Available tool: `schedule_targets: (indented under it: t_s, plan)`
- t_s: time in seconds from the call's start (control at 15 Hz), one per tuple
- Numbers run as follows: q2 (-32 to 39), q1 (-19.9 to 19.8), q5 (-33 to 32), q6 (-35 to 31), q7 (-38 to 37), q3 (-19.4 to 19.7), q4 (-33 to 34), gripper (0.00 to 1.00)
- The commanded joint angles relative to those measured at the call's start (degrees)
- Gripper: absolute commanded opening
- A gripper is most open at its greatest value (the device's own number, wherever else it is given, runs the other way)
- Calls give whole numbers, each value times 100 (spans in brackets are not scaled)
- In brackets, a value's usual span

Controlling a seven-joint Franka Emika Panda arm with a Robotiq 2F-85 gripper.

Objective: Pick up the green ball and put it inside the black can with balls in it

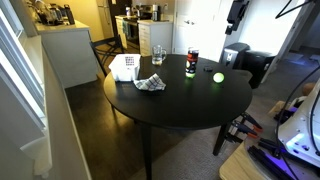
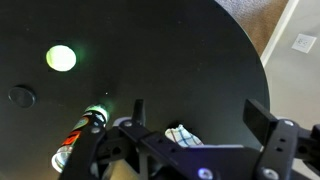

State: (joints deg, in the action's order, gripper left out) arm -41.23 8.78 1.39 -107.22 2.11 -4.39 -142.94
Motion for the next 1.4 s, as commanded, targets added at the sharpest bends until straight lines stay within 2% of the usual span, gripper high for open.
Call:
schedule_targets:
  t_s: [0.0,0.33,0.67,0.73,0.8,1.33]
  plan:
    - [-655,-171,-377,-347,896,500,-615,100]
    - [-535,-537,-1112,-1568,1697,1192,-1157,100]
    - [64,-814,-1309,-2663,2023,1655,-1391,100]
    - [148,-804,-1191,-2701,2071,1744,-1389,100]
    - [-73,-813,-1128,-2451,1898,1573,-1373,100]
    - [134,-837,-1113,-2580,1938,1663,-1376,100]
